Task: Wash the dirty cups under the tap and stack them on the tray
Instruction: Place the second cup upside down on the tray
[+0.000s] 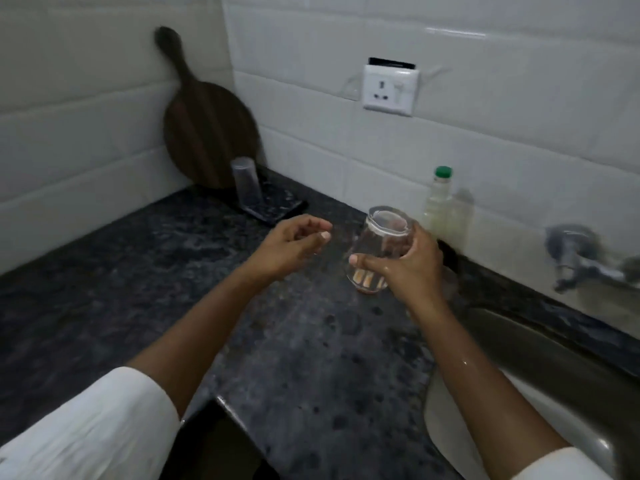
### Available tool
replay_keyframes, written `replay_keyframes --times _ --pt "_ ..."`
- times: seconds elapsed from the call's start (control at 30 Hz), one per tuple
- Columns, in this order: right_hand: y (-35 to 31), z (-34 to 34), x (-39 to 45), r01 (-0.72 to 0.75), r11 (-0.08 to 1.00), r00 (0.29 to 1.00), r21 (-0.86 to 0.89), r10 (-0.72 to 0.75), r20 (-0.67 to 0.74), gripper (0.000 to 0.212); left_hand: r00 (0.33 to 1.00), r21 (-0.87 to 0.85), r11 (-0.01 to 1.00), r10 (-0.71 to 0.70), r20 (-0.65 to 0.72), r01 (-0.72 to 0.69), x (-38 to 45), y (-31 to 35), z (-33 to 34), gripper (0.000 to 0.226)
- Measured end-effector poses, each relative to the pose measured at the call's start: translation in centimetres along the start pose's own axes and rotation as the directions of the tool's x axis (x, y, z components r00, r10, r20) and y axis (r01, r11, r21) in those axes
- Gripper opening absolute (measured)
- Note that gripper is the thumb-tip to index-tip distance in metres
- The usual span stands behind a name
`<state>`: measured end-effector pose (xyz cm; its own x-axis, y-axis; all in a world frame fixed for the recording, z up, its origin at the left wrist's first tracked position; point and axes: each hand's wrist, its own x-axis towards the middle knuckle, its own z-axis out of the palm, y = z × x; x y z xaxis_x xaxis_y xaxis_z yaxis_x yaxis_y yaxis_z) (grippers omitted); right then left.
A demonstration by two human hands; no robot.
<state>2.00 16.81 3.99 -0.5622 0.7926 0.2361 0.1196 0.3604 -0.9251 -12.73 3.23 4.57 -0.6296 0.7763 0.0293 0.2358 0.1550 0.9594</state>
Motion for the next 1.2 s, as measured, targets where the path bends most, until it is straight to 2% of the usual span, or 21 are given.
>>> replay_keyframes --times 0.13,0.27,0.4,0.6,0.8,1.03,1.2 --pt "-1.5 9.9 5.7 0.003 1.000 0.998 0.012 -0.004 0.069 0.071 0.993 0.005 0.998 -0.059 -0.104 0.060 3.4 -2.9 -8.0 0.012" --pt "-1.2 18.7 12.5 -0.021 1.000 0.994 0.013 0.019 0.110 0.073 0.985 -0.001 0.994 -0.105 -0.139 0.105 8.3 -6.5 -14.1 0.015" --pt "1.1 25.3 19.8 -0.048 0.995 0.996 -0.083 0.054 0.066 0.072 0.982 -0.024 0.994 -0.112 -0.155 0.109 13.6 -9.6 -17.8 0.014" --pt "4.2 32.5 27.7 0.010 0.975 0.998 -0.224 0.004 0.063 0.071 0.978 -0.058 0.988 -0.151 -0.147 0.144 19.2 -13.3 -20.6 0.019" --pt "6.8 36.9 31.4 0.086 0.946 0.985 -0.312 -0.035 0.168 0.069 0.972 -0.101 0.978 -0.193 -0.132 0.180 21.2 -15.9 -21.7 0.018" --pt "7.6 38.0 32.6 0.080 0.924 0.966 -0.374 0.021 0.258 0.064 0.968 -0.082 0.978 -0.204 -0.149 0.193 21.6 -17.5 -23.0 0.017" --pt "7.5 38.0 32.5 0.084 0.919 0.940 -0.386 0.056 0.336 0.078 0.970 -0.073 0.980 -0.195 -0.144 0.186 21.7 -17.2 -22.8 0.017"
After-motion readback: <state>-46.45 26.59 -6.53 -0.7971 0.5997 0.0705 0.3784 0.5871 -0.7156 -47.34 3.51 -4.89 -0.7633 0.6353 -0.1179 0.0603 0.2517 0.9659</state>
